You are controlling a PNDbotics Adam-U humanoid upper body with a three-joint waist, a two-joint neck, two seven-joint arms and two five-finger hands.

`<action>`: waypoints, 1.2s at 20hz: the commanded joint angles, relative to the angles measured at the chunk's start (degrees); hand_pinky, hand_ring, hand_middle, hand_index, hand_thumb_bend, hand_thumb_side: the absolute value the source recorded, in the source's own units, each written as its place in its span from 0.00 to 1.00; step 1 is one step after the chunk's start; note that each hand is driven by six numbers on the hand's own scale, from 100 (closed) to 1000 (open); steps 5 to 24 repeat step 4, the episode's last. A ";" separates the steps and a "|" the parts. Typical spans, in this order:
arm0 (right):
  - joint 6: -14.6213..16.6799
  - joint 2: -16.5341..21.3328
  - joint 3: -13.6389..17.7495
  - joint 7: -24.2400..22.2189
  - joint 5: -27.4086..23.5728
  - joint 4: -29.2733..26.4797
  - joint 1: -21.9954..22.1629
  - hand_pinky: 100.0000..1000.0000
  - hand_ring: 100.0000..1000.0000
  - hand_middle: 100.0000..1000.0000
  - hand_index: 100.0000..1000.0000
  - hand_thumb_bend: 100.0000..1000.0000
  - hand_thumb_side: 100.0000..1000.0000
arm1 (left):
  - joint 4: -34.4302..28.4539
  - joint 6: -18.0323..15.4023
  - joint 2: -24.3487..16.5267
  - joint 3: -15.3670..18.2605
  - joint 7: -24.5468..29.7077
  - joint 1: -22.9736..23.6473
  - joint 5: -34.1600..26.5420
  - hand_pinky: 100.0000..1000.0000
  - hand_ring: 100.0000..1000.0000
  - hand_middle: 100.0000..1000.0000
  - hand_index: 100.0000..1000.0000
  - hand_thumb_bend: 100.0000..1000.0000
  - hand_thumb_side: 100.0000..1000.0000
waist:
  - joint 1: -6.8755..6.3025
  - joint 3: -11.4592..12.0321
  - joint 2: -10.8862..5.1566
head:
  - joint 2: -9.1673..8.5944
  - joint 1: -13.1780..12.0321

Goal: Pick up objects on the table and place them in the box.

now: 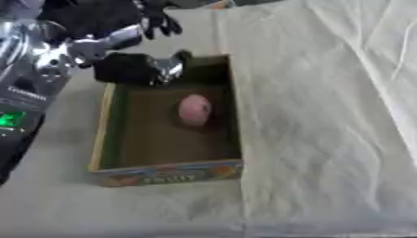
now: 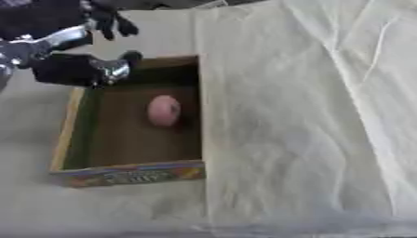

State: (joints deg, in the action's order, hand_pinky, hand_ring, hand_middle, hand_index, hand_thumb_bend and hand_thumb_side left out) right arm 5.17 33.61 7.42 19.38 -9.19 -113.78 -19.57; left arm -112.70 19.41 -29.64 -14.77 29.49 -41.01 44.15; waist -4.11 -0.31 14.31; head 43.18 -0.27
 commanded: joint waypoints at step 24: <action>1.10 1.32 1.17 1.13 -0.12 -0.81 -0.34 0.59 0.79 0.77 0.88 0.00 1.00 | -1.88 6.96 5.76 10.56 -28.79 5.13 -9.72 0.60 0.67 0.70 0.86 0.00 1.00 | 0.57 0.32 -0.96 | -0.63 -1.08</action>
